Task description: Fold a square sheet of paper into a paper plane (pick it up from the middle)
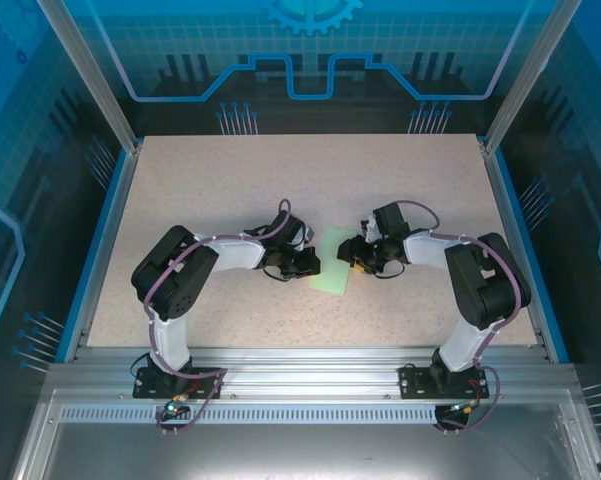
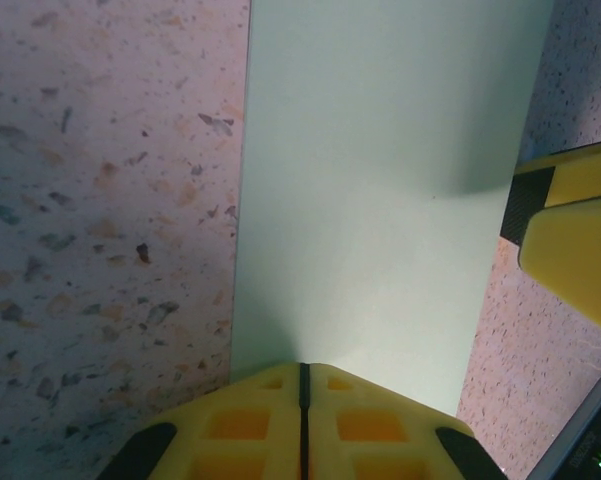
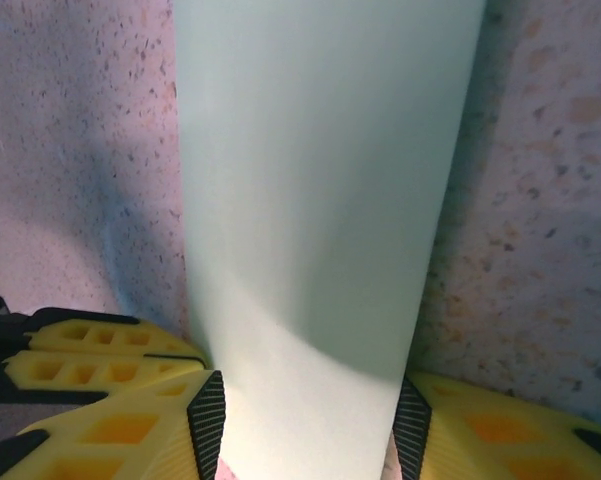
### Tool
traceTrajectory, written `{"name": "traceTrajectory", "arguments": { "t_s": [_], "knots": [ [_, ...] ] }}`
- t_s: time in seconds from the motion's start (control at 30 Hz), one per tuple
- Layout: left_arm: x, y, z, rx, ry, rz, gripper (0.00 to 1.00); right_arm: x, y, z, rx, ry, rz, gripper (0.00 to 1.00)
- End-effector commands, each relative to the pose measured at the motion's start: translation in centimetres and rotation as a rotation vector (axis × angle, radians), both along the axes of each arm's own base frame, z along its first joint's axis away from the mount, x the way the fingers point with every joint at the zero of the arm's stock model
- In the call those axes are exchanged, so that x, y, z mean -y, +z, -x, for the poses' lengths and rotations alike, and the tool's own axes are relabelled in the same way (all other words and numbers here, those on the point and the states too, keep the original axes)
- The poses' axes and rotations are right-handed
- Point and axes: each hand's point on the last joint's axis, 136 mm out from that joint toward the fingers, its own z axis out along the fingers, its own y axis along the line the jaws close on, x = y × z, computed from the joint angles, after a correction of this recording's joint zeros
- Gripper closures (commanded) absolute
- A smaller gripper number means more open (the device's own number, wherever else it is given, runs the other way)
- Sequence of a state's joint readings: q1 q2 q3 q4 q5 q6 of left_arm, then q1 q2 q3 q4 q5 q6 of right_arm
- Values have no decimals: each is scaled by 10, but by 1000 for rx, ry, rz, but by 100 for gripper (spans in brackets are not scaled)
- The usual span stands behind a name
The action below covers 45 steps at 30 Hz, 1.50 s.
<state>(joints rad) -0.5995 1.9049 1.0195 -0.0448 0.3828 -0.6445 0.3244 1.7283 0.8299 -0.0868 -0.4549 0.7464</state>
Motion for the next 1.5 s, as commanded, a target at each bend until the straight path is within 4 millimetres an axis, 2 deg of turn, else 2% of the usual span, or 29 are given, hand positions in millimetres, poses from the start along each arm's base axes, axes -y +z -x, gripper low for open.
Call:
{"name": "traceTrajectory", "arguments": {
  "t_s": [0.0,0.13,0.37,0.53,0.6,0.77,0.87,0.9,0.97,1.17,1.27,1.47],
  "knots": [
    [2,-4,3,-3,-28,-15,91,-3,4,0,-3,-5,-48,50],
    [1,-3,3,1,-25,-16,91,-4,8,0,16,-6,-74,50],
    [1,7,2,15,-10,-3,91,-9,2,5,4,42,-89,68],
    [-4,25,2,58,27,19,90,-13,5,4,16,68,-98,84],
    [-10,35,4,87,48,19,89,-16,13,3,32,86,-104,88],
    [-38,58,4,151,140,2,86,-27,37,2,70,124,-128,91],
    [-61,68,4,176,210,-10,85,-34,47,8,79,147,-136,91],
    [-68,71,5,185,231,-12,83,-39,61,2,109,152,-149,91],
    [-80,77,5,199,266,-17,82,-46,72,3,123,167,-172,91],
    [-106,96,9,248,331,-28,76,-62,102,7,171,203,-242,90],
    [-111,103,11,261,338,-29,75,-65,96,6,156,190,-256,90],
    [-113,105,15,264,330,-27,74,-73,57,4,70,188,-261,89]
  ]
}}
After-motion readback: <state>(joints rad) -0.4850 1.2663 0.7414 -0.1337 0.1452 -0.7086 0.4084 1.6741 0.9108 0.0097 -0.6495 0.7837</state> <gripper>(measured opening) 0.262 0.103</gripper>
